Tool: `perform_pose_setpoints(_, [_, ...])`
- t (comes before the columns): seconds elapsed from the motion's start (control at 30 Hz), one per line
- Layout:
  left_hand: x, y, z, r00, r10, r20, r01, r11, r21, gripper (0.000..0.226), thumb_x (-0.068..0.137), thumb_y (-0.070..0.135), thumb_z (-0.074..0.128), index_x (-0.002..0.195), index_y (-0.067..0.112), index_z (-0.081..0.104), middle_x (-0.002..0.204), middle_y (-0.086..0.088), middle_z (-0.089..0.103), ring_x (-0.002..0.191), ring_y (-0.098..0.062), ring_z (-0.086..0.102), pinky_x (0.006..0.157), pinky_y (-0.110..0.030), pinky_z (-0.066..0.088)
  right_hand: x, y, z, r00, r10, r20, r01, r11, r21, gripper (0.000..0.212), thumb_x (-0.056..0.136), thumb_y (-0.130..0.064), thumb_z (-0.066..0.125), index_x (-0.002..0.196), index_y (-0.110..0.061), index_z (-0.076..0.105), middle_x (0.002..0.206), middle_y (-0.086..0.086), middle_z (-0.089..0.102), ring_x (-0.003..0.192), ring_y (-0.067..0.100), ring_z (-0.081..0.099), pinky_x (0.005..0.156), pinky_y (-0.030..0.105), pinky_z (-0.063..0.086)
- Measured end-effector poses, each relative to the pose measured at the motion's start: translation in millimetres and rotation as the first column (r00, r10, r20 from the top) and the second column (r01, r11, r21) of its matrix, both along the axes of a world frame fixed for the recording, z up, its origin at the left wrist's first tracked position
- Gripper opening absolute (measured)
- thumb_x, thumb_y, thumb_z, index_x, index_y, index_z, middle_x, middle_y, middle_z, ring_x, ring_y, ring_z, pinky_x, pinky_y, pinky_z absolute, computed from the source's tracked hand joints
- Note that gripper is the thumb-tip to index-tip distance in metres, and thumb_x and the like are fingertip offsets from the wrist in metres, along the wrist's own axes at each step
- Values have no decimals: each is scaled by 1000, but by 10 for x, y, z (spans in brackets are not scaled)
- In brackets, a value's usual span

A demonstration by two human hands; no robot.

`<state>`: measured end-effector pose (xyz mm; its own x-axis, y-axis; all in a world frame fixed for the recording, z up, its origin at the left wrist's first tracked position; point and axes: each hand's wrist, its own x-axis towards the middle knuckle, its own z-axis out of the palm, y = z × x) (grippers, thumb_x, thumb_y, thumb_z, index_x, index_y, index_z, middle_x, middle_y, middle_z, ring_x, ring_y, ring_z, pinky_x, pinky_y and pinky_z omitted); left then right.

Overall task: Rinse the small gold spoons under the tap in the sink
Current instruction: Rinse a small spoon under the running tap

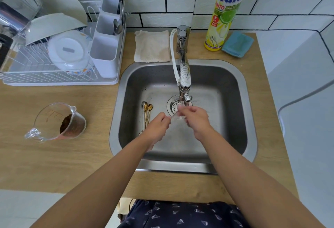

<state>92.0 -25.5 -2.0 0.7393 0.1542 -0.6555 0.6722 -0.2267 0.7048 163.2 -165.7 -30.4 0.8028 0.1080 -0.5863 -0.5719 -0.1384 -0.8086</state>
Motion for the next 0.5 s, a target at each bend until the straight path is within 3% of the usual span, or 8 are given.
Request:
perform_pose_setpoints(0.07, [6,9,21,1000,17,1,-17,1000,-2,31,107,47,32,92,24,48,83,4,49,69,-10,40,60,-28,35,73,-42,13,997,-73,17,73,997,9,17,90,-29,80,79,-17,76,73,-7,77,52,1,49,50,15,39])
perform_pose_setpoints(0.17, [-9,43,-5,999,-23,48,19,997,78,31,105,46,41,91,19,48,81,0,48,74,-17,39,65,-35,34,-29,16,28,985,167,43,-167,986,13,15,86,-28,84,81,-17,76,68,-9,75,48,-1,49,48,12,41])
perform_pose_setpoints(0.23, [-22,38,-30,998,-23,51,19,997,76,30,104,46,44,91,19,47,80,-2,46,73,-17,37,67,-36,33,-76,55,34,976,217,31,-218,976,28,12,85,-23,84,82,-14,76,67,-10,72,49,2,48,48,13,41])
perform_pose_setpoints(0.37, [-41,-4,-42,999,-52,7,52,996,75,25,106,44,42,94,22,47,79,-2,46,69,-16,37,63,-36,34,41,-13,15,999,-28,-40,30,998,53,16,89,-26,80,78,-16,76,78,-1,73,57,8,43,51,18,36])
perform_pose_setpoints(0.5, [-58,16,-50,995,-84,-50,85,996,15,27,106,46,38,100,23,48,82,-3,46,64,-14,35,50,-27,31,-114,6,-56,972,231,-47,-227,971,78,19,89,-23,81,73,-19,71,74,-2,75,49,6,44,47,15,37])
